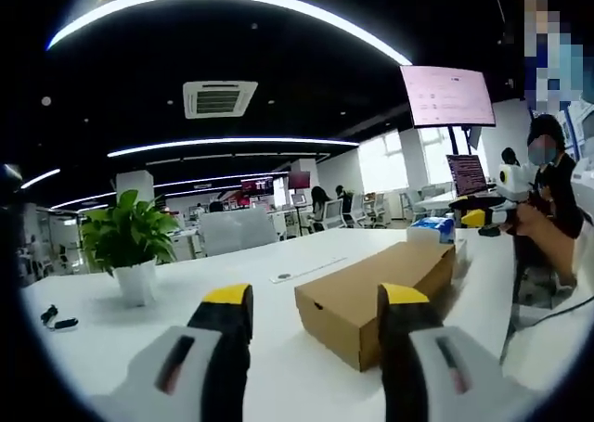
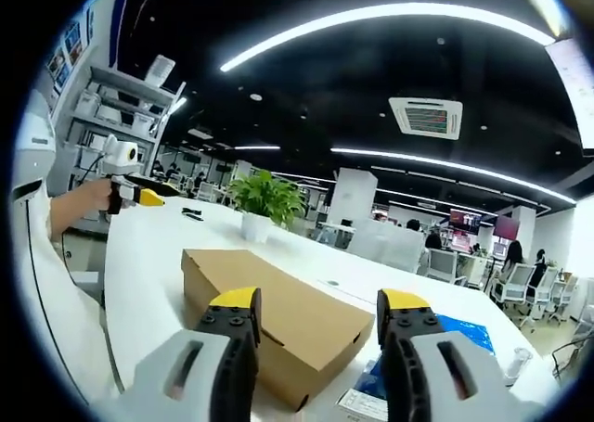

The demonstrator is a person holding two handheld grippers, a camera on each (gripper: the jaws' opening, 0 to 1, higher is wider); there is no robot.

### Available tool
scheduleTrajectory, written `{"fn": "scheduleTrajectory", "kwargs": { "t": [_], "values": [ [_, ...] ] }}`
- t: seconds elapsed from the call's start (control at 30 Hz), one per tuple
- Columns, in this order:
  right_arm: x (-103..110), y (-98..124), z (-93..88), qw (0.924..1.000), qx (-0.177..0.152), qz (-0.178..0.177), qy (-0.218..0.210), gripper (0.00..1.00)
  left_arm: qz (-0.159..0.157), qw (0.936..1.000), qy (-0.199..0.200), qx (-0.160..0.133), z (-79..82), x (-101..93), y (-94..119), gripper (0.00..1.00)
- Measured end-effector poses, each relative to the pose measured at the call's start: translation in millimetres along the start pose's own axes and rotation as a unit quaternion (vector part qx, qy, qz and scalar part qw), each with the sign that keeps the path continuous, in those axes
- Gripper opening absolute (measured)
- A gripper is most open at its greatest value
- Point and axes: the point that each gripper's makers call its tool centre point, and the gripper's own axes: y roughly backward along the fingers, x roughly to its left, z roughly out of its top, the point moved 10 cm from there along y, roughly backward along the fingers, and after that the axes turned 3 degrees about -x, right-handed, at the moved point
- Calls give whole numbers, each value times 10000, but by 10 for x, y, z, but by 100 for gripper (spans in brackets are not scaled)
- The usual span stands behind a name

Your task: Operate the shoe box by opening the lid, removing the specified soft item, and placing it in the target area until the item is outside and the box remains undamaged.

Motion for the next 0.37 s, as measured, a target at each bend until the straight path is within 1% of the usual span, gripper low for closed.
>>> {"fn": "scheduleTrajectory", "kwargs": {
  "t": [0.2,0.27,0.37],
  "values": [
    [-6,3,-16,10000,37,-8,55,50,26,10000,-44,21,-20,1,-15,55],
    [-20,2,-9,10000,-5,-49,33,50,118,9999,-10,-79,-25,21,-12,56],
    [-19,4,-6,10000,-22,-43,13,50,92,9999,55,-97,-29,29,-8,57]
  ]
}}
